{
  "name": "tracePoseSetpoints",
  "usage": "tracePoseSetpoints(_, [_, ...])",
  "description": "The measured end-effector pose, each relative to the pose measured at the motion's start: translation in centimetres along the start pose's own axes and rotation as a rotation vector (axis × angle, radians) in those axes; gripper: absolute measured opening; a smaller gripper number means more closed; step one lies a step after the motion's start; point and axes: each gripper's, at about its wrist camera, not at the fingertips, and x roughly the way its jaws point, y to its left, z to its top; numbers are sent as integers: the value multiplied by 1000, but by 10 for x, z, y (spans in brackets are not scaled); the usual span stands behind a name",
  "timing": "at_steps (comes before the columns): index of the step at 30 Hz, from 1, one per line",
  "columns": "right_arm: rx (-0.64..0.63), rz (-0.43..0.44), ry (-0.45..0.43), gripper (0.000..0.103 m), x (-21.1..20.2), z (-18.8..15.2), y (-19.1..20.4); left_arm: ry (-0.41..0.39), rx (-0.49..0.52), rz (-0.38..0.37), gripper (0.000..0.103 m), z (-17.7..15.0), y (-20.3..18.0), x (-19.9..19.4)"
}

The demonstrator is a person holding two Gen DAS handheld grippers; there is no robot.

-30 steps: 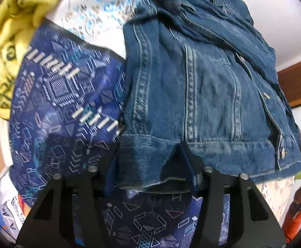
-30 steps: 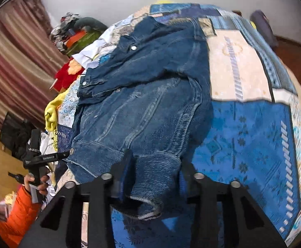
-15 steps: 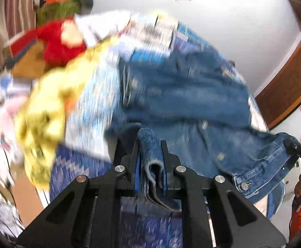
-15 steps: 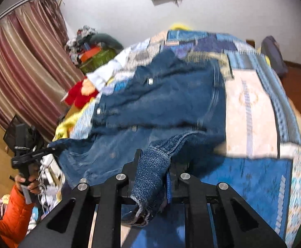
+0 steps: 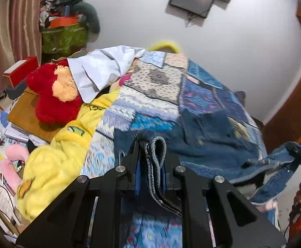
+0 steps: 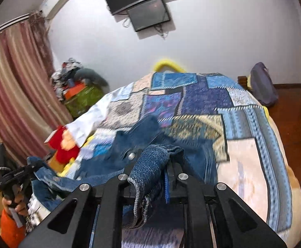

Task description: Fold large clothes

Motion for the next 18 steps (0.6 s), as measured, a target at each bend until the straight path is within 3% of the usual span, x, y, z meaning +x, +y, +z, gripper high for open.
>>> tracePoseSetpoints(4, [29, -33, 39, 13, 59, 19, -15, 52, -30, 41, 15, 20, 3, 58])
tracePoseSetpoints(10, [40, -111, 158, 13, 146, 11, -44, 147, -63, 111, 16, 26, 11, 146])
tracePoseSetpoints(14, [32, -115, 205, 13, 176, -2, -63, 232, -33, 183, 17, 10, 15, 198])
tracePoseSetpoints(18, [-6, -46, 206, 14, 177, -4, -72, 265, 19, 215, 22, -3, 15, 219])
